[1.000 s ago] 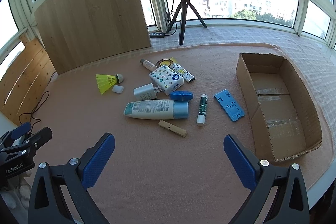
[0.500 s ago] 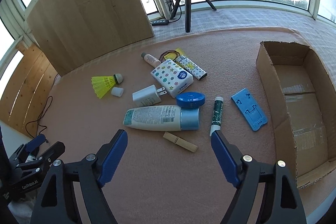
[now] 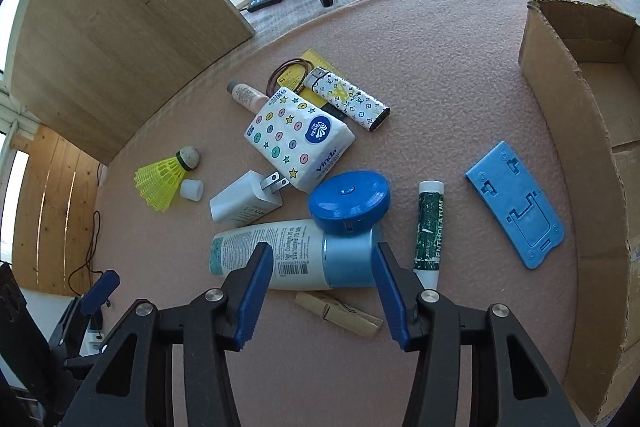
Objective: Organize objects
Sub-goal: 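Move the right gripper down over the white-and-blue lotion bottle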
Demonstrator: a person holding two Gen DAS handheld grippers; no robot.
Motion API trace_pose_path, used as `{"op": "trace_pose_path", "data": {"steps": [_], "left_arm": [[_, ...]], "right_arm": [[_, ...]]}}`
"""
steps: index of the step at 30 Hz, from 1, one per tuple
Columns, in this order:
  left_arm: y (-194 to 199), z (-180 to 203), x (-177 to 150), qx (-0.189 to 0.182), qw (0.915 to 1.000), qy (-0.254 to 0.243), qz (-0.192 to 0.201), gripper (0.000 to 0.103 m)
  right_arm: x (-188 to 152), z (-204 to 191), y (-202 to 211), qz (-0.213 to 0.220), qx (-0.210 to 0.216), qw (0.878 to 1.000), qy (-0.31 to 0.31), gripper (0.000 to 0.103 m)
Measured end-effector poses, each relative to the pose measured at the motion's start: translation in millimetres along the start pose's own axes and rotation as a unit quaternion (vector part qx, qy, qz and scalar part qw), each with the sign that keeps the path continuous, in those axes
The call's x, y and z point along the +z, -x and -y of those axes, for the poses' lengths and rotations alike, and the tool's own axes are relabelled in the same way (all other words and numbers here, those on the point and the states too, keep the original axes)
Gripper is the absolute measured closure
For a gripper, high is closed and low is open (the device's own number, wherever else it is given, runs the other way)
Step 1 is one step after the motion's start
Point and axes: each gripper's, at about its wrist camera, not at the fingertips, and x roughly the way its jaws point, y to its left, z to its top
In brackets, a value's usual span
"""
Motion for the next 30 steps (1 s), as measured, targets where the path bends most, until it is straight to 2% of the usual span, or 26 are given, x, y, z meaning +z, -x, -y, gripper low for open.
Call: {"op": "trace_pose_path", "data": {"steps": [4,15,18,22,26,30], "left_arm": [[-23,12,12,-0.009,0.9998,-0.008,-0.015,0.007],[-76,28,28,-0.041,0.9971,-0.022,-0.06,0.009],[-80,26,24,-0.068,0.9946,-0.024,-0.074,0.009],[-77,30,15,-0.085,0.9919,-0.043,-0.085,0.01],[-70,36,-7,-0.077,0.9901,-0.076,-0.089,0.011],[-60,25,-24,-0.085,0.9905,-0.059,-0.091,0.011]], "right_arm": [[7,2,-5,-0.006,0.004,1.0,-0.01,0.06],[15,-1,-27,-0.027,0.003,1.0,-0.012,0.061],[15,-5,-27,-0.027,0.0,1.0,-0.007,0.061],[9,-6,-28,-0.038,0.014,0.999,-0.01,0.061],[2,-13,-28,-0.035,0.009,0.999,0.003,0.061],[-8,-18,-28,-0.043,0.013,0.999,0.008,0.062]]}}
